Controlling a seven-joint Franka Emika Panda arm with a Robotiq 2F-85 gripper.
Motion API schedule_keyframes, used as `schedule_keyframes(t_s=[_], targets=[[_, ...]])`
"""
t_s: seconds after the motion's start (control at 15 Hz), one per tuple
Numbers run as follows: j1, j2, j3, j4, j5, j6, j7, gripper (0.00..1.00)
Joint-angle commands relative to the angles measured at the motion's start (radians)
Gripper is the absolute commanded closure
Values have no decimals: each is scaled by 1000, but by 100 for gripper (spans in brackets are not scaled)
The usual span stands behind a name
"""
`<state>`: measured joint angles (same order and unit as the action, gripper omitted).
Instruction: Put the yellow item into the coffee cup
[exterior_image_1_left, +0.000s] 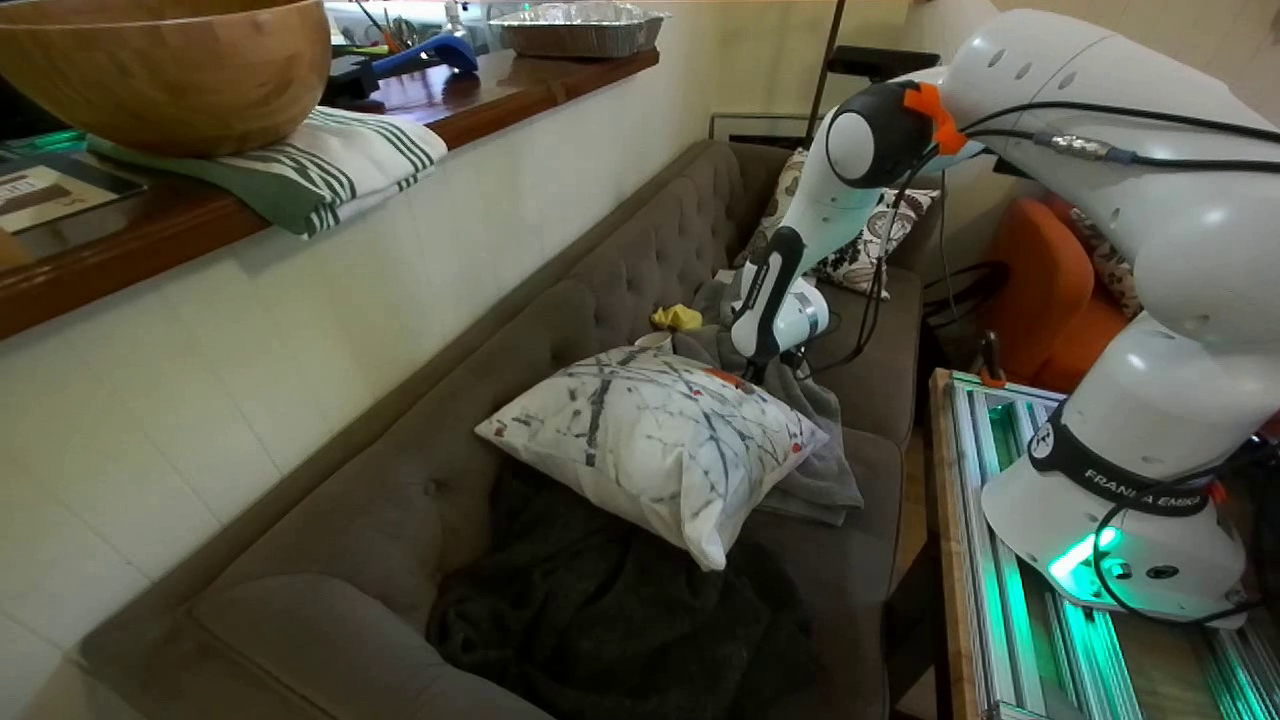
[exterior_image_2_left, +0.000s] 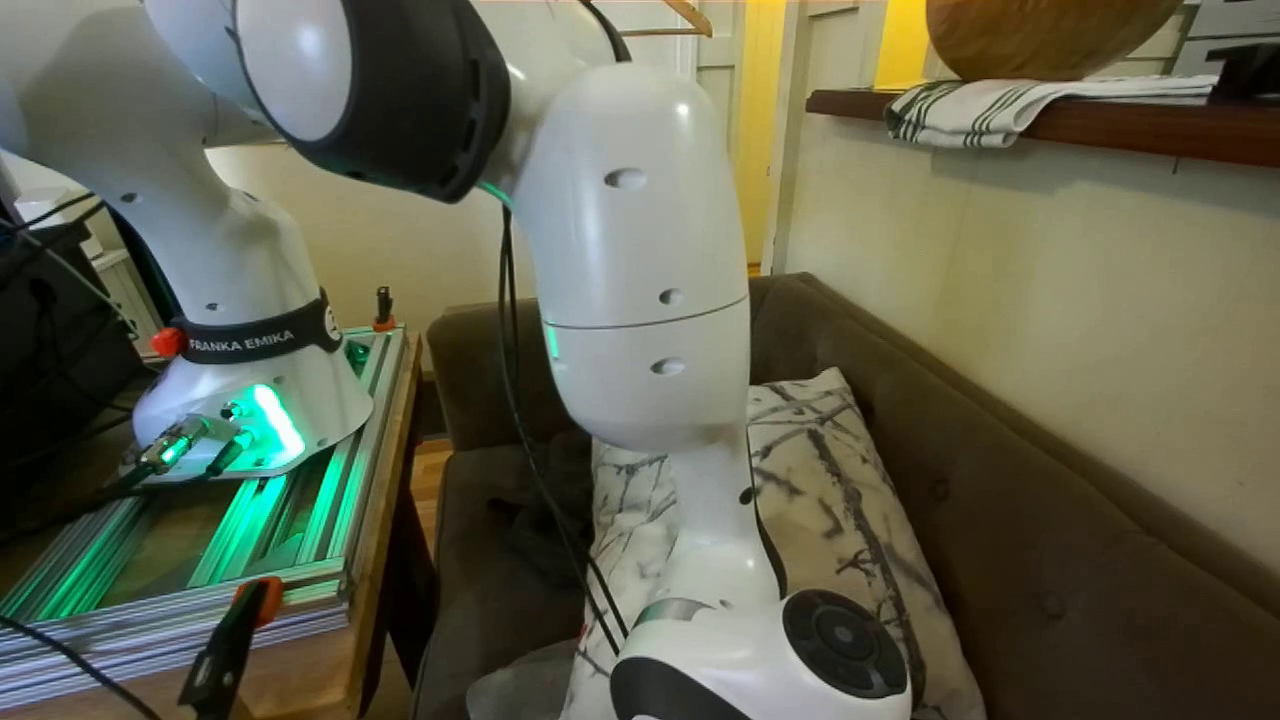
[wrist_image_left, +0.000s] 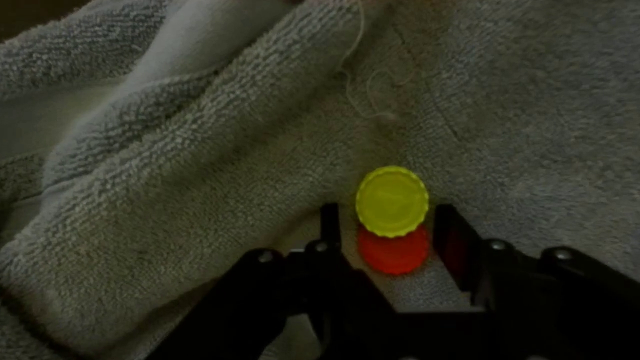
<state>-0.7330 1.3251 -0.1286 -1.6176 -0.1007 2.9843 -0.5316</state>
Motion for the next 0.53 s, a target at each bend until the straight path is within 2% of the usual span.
schedule_keyframes(t_s=[0.0, 0.13, 0.2, 0.27, 0.33, 0.4, 0.47], targets=[[0, 50, -10, 71, -42, -31, 49, 36], [-1, 54, -12, 77, -46, -38, 51, 50], [-2, 55, -11, 78, -47, -41, 51, 53], [-2, 51, -12, 75, -49, -45, 50, 71], [0, 46, -14, 70, -50, -47, 51, 80], [2, 37, -15, 62, -50, -53, 51, 87], [6, 27, -19, 52, -50, -60, 55, 89]])
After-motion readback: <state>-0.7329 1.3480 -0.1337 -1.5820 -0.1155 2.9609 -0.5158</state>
